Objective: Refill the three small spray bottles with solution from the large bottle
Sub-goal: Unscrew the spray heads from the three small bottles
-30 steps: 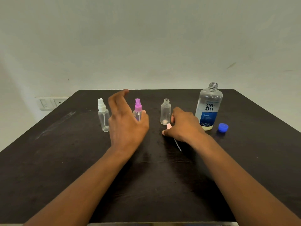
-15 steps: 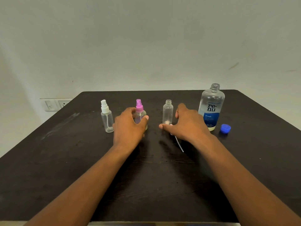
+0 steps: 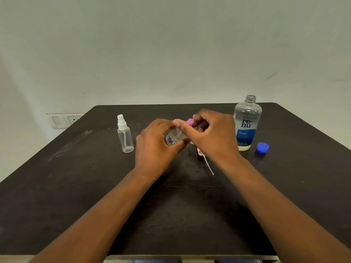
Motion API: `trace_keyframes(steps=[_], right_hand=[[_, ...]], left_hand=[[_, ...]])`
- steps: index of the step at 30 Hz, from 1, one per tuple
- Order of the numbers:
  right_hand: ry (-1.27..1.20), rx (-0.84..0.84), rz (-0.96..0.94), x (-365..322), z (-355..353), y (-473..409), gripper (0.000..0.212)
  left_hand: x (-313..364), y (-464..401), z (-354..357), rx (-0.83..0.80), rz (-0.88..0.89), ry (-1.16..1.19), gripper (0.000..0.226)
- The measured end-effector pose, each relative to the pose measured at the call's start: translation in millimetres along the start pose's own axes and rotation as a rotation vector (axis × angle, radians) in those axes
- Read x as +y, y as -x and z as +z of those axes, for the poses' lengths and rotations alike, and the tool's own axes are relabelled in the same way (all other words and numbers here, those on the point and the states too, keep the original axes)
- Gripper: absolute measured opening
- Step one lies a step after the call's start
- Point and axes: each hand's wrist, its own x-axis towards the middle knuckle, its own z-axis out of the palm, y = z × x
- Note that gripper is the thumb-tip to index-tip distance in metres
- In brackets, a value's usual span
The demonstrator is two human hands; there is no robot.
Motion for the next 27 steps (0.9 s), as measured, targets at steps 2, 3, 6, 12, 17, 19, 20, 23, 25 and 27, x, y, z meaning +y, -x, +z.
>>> trace_keyframes(steps=[2,3,6,12,17,19,20,23,25,27], right_hand=[[0.040,-0.011,-0.021,0,2,2,0.052],[0.055,-0.011,-0.027,-2,2,3,0.050],[0.045,0.002,-0.044,-5,4,4,0.043],[-0.092,-0.101,-0.098,-5,3,3,0.020],[-0.131,-0.175,-0.289,0,4,3,0.024],[-0.107,-0.167,-0.302,-2,2,3,0.029],[-0.092,-0.146,-0.273,-4,1,4,0.033],[-0.035,-0.077,-0.148,-6,0,4,0.035],[-0.088,-0.055,-0.133,-6,0,4,0.023],[-0.112,-0.051,-0.188,-7,1,4,0.020]], left_hand=[[-2,-1,-1,-0.008,0.050,-0.003,0.047],[-4,-1,-2,-0.002,0.074,-0.004,0.049],[-6,-1,-4,0.020,0.116,-0.005,0.047],[-11,-4,-9,-0.007,0.160,0.034,0.052],[-14,-4,-9,0.015,0.162,0.028,0.048],[-14,-4,-9,0.031,0.150,0.027,0.044],[-13,-4,-9,0.031,0.148,0.022,0.043],[-13,-3,-9,0.015,0.154,0.003,0.044],[-13,-3,-9,0.016,0.159,-0.012,0.046],[-14,-3,-8,0.027,0.152,-0.006,0.046]])
